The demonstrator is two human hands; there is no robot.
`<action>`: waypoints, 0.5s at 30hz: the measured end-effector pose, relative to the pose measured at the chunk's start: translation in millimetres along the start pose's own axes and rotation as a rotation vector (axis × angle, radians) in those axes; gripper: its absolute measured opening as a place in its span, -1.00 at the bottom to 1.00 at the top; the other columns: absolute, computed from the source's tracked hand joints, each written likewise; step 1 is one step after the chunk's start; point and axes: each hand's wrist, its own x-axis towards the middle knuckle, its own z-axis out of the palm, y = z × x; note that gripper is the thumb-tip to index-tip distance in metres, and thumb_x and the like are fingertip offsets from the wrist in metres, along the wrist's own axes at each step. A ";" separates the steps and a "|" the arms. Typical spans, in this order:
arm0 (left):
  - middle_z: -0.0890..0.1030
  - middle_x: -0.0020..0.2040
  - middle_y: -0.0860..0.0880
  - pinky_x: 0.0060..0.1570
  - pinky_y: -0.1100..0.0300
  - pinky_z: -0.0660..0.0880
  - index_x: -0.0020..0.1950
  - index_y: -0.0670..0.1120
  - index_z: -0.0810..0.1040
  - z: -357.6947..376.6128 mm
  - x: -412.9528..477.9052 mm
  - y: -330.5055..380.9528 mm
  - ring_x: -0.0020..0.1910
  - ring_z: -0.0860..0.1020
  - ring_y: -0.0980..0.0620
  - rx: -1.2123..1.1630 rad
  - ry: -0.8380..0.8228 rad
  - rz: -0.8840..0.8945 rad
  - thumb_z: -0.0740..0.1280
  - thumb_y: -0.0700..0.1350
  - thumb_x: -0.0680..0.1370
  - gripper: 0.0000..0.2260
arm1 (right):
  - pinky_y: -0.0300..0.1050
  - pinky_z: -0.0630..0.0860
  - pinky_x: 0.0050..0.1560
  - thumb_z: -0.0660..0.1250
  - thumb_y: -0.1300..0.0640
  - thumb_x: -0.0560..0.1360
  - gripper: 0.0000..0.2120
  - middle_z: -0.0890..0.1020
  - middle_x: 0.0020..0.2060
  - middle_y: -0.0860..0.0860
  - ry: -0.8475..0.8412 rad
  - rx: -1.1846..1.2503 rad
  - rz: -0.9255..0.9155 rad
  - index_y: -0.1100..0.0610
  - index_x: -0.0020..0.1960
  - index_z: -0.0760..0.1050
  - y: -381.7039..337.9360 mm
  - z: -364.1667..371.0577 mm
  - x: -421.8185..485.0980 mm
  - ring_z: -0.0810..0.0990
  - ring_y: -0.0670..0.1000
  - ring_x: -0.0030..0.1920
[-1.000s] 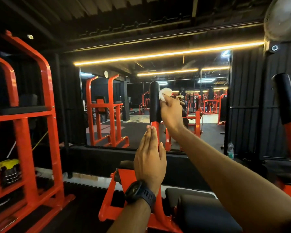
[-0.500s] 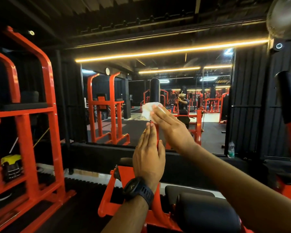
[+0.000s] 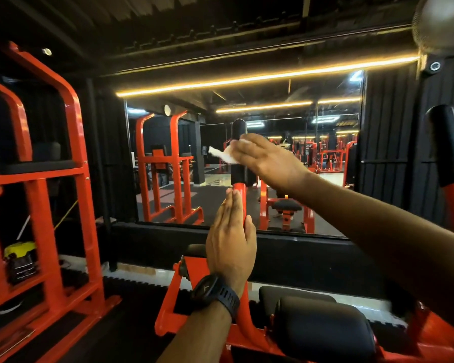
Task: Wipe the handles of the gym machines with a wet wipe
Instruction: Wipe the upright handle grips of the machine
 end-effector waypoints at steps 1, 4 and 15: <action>0.28 0.56 -0.04 0.42 0.02 0.39 0.58 -0.05 0.11 0.0 -0.5 -0.4 0.51 0.30 0.02 0.004 0.004 0.000 0.28 -0.07 0.65 -0.44 | 0.04 0.50 0.24 0.43 0.31 0.37 -0.42 0.51 0.36 0.17 -0.008 -0.030 -0.090 0.19 0.40 0.48 -4.6 1.3 1.3 0.47 0.22 0.37; 0.28 0.56 -0.04 0.42 0.02 0.39 0.59 -0.06 0.12 -1.0 -0.7 -0.1 0.51 0.31 0.00 0.002 0.002 -0.004 0.28 -0.07 0.65 -0.44 | 0.04 0.53 0.21 0.42 0.30 0.36 -0.45 0.56 0.31 0.16 -0.043 -0.090 -0.276 0.19 0.36 0.51 1.8 -6.6 4.0 0.52 0.21 0.31; 0.24 0.58 -0.03 0.42 0.12 0.25 0.57 -0.05 0.04 -3.4 0.7 1.1 0.51 0.30 0.01 0.009 -0.018 -0.008 0.23 -0.05 0.67 -0.45 | -0.04 0.55 0.11 0.45 0.26 0.46 -0.42 0.42 0.39 0.11 -0.168 -0.181 -0.156 0.14 0.44 0.41 17.0 -22.3 35.7 0.35 0.16 0.42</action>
